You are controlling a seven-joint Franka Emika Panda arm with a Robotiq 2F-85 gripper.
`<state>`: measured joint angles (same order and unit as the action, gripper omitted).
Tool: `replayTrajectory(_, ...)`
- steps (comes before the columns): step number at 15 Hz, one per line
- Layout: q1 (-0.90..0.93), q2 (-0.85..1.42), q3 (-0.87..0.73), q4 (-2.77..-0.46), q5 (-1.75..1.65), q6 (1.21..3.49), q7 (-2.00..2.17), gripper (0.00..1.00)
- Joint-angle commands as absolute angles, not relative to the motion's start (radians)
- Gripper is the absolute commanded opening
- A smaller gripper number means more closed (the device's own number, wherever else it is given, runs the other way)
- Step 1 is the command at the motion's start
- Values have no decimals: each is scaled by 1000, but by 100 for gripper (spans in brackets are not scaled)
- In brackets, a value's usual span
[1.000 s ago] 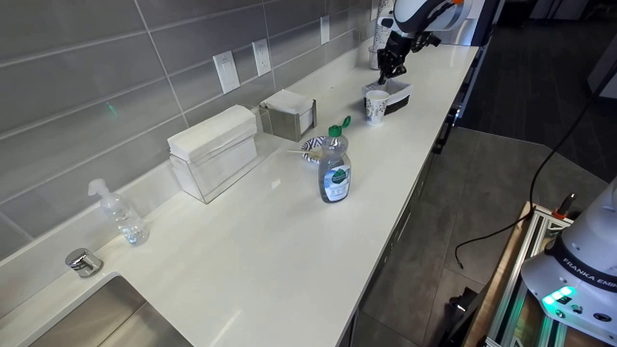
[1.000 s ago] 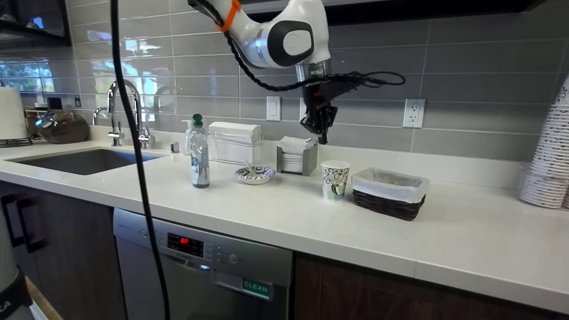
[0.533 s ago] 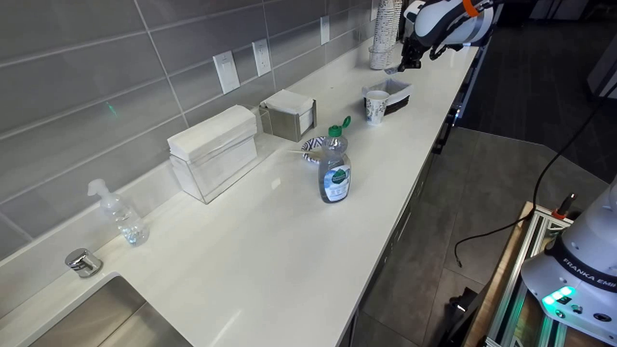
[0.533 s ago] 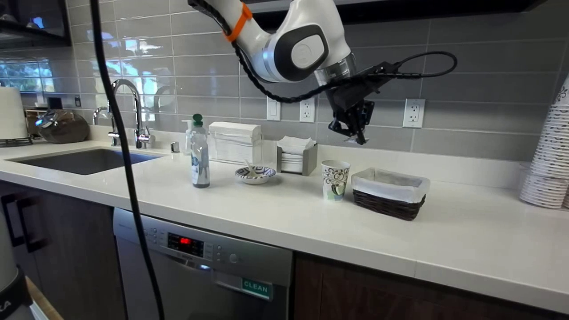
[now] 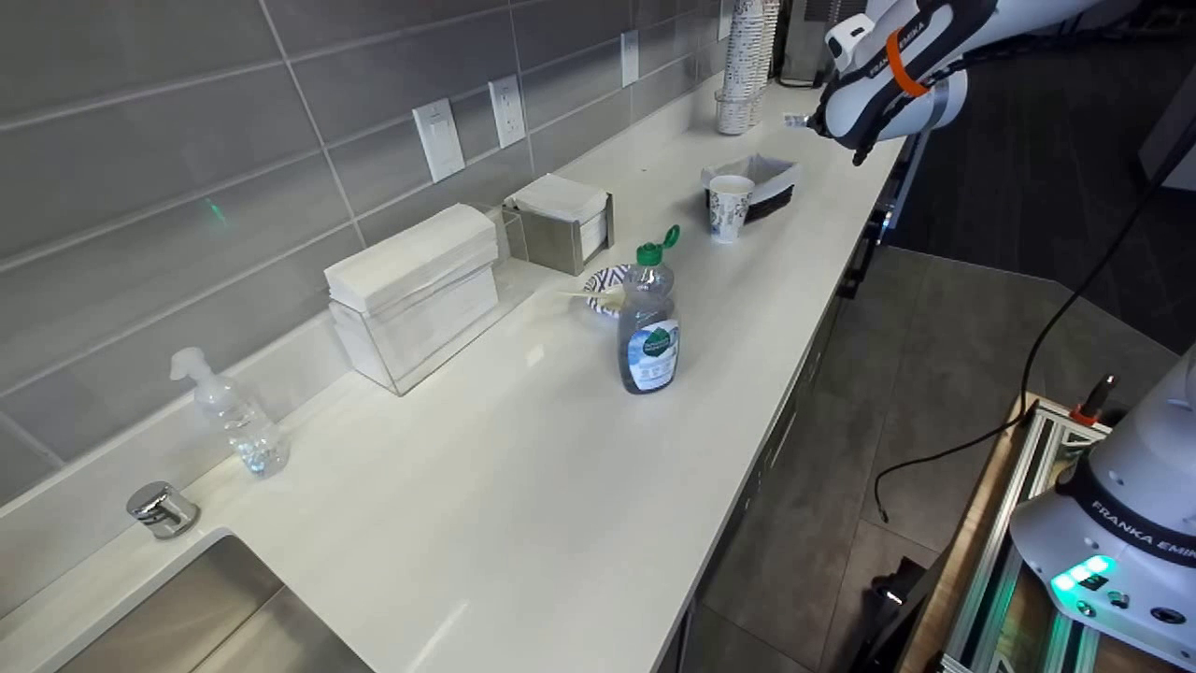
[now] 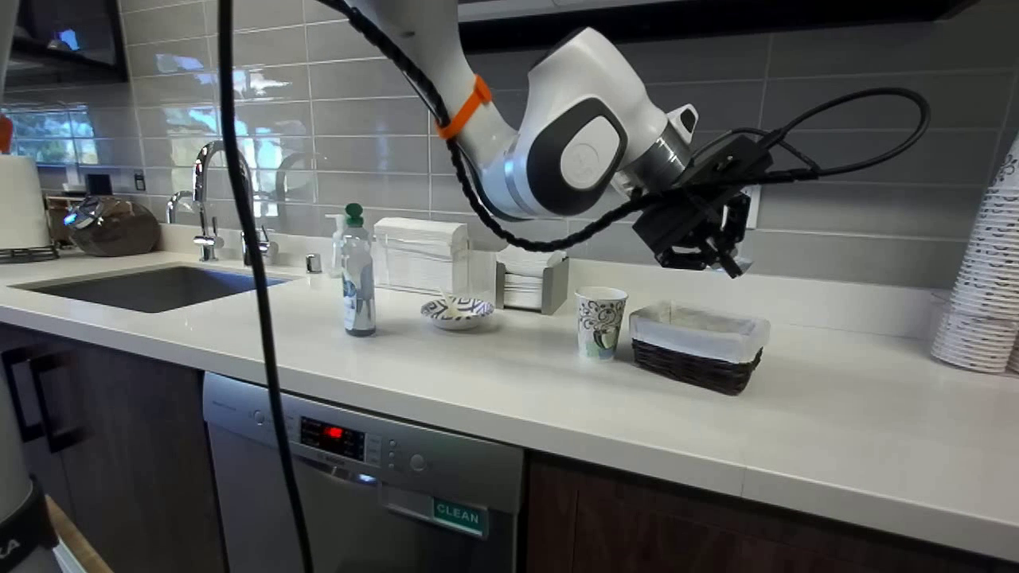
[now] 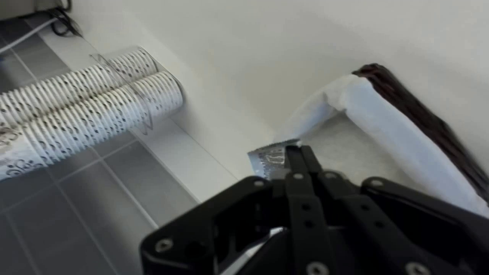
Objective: Put the white item on the countertop in the basket
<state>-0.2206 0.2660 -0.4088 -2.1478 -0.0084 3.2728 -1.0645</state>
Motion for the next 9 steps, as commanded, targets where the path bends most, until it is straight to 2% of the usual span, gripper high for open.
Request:
replayTrajectory(1,-106,428,-538,-2036,77,3414,-986,0)
replayTrajectory(8,-168,483,-390,-1934,-71,3359,-827,0)
replayTrajectory(9,-165,484,-378,-1930,-16,3335,-869,22)
